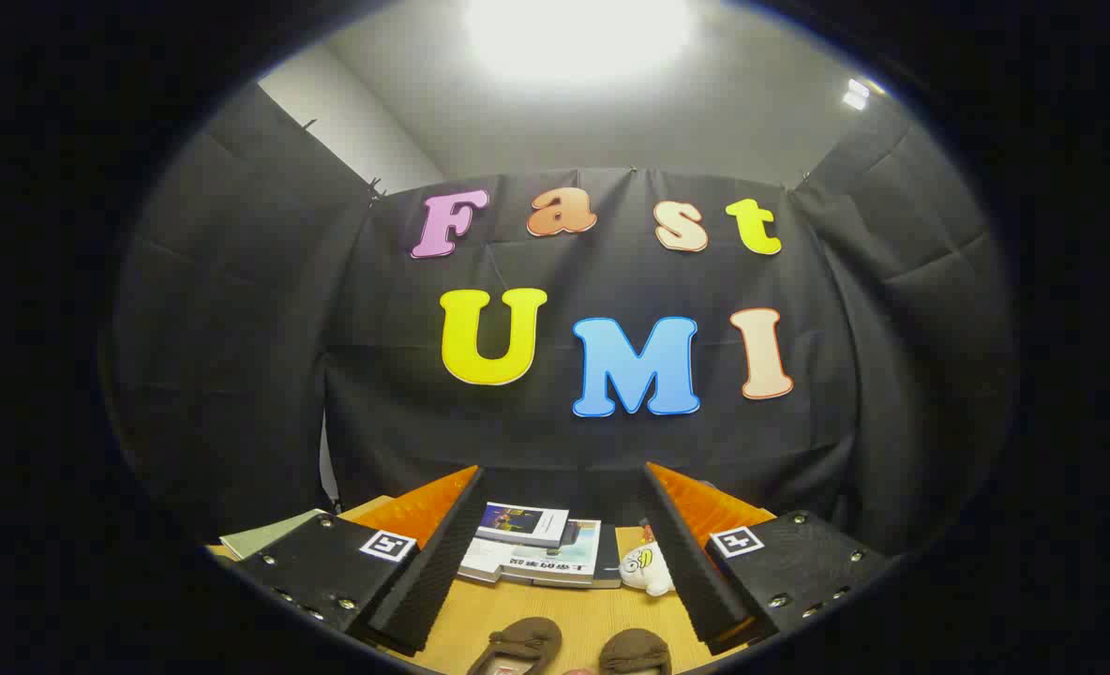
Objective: Open the storage box then place both shoes into the box .Put the left shoe in first, then the right shoe, with the right side of both shoes facing outward in a uniform manner.
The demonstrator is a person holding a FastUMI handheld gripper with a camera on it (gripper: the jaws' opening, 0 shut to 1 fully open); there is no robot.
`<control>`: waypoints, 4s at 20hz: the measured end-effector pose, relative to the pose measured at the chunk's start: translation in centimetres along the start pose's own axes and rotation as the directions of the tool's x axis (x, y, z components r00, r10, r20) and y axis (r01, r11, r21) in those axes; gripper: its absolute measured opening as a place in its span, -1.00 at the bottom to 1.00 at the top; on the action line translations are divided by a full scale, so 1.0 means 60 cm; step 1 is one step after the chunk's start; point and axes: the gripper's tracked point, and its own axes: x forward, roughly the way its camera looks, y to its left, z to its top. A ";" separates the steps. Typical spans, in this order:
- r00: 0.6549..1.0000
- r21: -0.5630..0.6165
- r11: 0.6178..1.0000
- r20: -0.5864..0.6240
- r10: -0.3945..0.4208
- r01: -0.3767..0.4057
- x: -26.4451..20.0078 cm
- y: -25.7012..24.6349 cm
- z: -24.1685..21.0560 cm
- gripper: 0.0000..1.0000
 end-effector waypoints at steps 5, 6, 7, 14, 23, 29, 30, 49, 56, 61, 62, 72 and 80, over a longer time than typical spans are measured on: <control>1.000 -0.001 1.000 0.009 0.005 -0.005 -0.001 0.004 0.006 0.97; 1.000 -0.004 1.000 0.010 0.005 -0.005 -0.002 0.005 0.008 0.97; 1.000 -0.006 1.000 0.012 0.005 -0.005 -0.003 0.006 0.008 0.97; 1.000 -0.006 1.000 0.021 0.006 -0.005 -0.011 0.012 0.012 0.97; 1.000 0.056 0.998 0.000 0.024 -0.024 -0.020 0.028 -0.004 0.97; 0.993 0.209 0.976 -0.079 0.082 -0.064 -0.018 0.059 -0.046 0.97; 0.991 0.222 0.973 -0.096 0.088 -0.064 -0.018 0.063 -0.053 0.97; 0.844 0.740 0.672 -0.355 0.402 -0.008 -0.066 0.207 -0.261 0.93; 0.787 0.852 0.520 -0.362 0.500 0.062 -0.074 0.252 -0.312 0.94; 0.753 0.918 0.368 -0.348 0.559 0.151 -0.081 0.279 -0.346 0.93; 0.747 0.926 0.335 -0.346 0.568 0.173 -0.083 0.284 -0.352 0.93; 0.686 0.955 0.145 -0.289 0.668 0.260 -0.100 0.347 -0.381 0.89; 0.661 0.945 0.095 -0.290 0.692 0.314 -0.115 0.368 -0.403 0.56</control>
